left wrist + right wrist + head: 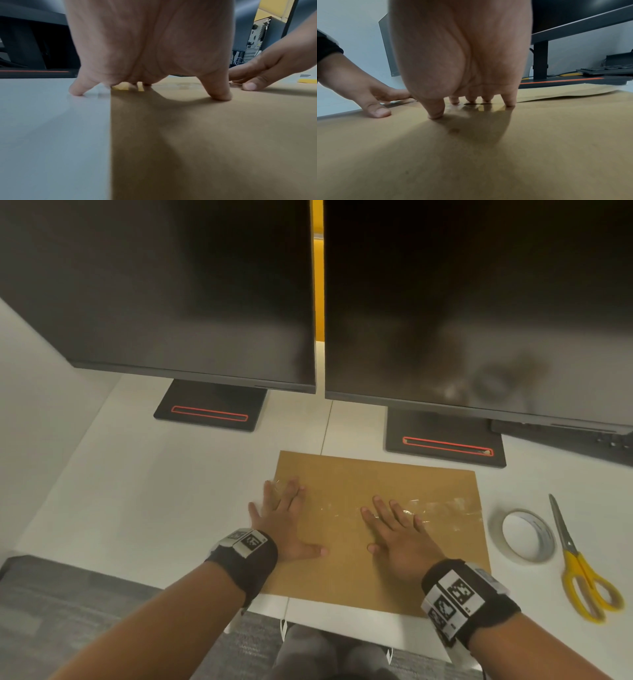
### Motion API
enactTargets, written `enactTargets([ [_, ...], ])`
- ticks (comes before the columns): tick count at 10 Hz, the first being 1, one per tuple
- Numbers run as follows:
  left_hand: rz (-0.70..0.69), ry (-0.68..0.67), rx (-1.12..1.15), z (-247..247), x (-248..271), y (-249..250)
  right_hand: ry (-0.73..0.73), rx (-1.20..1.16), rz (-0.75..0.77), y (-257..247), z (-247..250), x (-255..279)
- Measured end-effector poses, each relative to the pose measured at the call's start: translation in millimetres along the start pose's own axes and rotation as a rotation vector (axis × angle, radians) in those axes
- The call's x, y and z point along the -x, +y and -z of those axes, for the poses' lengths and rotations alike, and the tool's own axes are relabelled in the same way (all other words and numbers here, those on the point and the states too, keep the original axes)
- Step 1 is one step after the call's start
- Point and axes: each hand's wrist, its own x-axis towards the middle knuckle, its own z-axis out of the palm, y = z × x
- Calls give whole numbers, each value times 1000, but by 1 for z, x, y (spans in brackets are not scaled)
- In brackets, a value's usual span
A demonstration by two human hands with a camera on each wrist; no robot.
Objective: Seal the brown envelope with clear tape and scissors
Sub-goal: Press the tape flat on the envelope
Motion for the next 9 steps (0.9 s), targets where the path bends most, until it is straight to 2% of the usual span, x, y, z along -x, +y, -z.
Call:
enactTargets([
  [1,0,6,-46,3,2,-2,-7,1,-1,0,0,0],
  [3,-15,79,-277,8,1,4,-8,1,-5,-1,-1,-1],
  [7,-7,12,26,5,1,-5,4,-13,0,0,0,0],
  [9,23,-34,19,10,0,0,12,-24,1,-1,2,1],
])
